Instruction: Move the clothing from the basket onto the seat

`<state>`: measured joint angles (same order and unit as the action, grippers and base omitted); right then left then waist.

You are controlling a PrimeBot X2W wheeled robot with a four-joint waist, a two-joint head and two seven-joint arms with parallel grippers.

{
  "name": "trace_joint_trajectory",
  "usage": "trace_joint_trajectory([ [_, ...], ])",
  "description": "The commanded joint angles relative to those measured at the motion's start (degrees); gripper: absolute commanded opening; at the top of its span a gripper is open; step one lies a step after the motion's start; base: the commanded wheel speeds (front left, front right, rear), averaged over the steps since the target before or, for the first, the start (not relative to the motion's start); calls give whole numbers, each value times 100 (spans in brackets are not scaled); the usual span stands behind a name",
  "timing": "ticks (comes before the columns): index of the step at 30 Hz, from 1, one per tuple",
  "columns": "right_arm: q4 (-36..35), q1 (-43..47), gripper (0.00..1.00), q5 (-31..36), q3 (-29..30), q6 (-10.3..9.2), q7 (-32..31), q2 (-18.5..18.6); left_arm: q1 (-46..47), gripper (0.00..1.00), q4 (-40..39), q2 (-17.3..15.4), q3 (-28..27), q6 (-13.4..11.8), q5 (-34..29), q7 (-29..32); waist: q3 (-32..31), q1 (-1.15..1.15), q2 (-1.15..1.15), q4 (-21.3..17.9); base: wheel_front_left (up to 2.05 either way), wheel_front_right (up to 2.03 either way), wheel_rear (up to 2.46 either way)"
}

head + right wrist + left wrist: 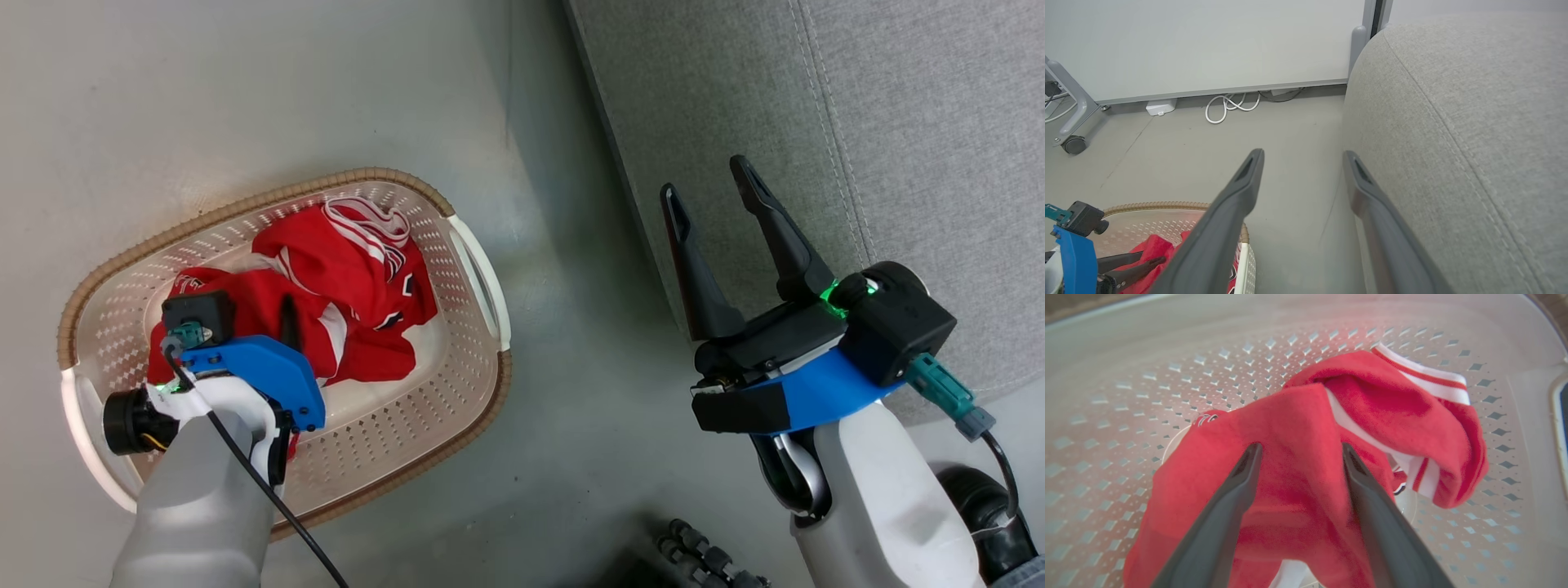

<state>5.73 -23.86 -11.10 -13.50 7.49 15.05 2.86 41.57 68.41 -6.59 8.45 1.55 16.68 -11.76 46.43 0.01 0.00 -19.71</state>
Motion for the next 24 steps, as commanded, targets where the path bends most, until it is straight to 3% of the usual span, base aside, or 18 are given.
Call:
trace_joint_trajectory([
  [1, -35, -93, 100, -44, -21, 1, 20, 5, 125, 100, 65, -28, 6, -11, 42, 40, 45, -1, 0, -26, 0, 0, 0],
  [9, -48, -103, 100, -98, -64, 1, 20, 5, 237, 100, 287, -5, 20, -47, 126, 299, 92, -1, 0, -78, 0, 0, 0],
  [10, -44, -105, 100, -102, -66, 1, 20, 5, 248, 53, 303, -2, 27, -44, 136, 308, 92, -1, 0, -83, 0, 0, 0],
  [12, -31, -111, 100, -103, -68, 1, 20, 5, 261, 0, 329, 3, 46, -44, 136, 323, 85, -1, 0, -88, 0, 0, 0],
  [24, 6, -73, 100, -55, -55, 1, 20, 5, 267, 0, 425, 47, 120, -3, 213, 261, -34, -1, 0, -49, 0, 0, 0],
])
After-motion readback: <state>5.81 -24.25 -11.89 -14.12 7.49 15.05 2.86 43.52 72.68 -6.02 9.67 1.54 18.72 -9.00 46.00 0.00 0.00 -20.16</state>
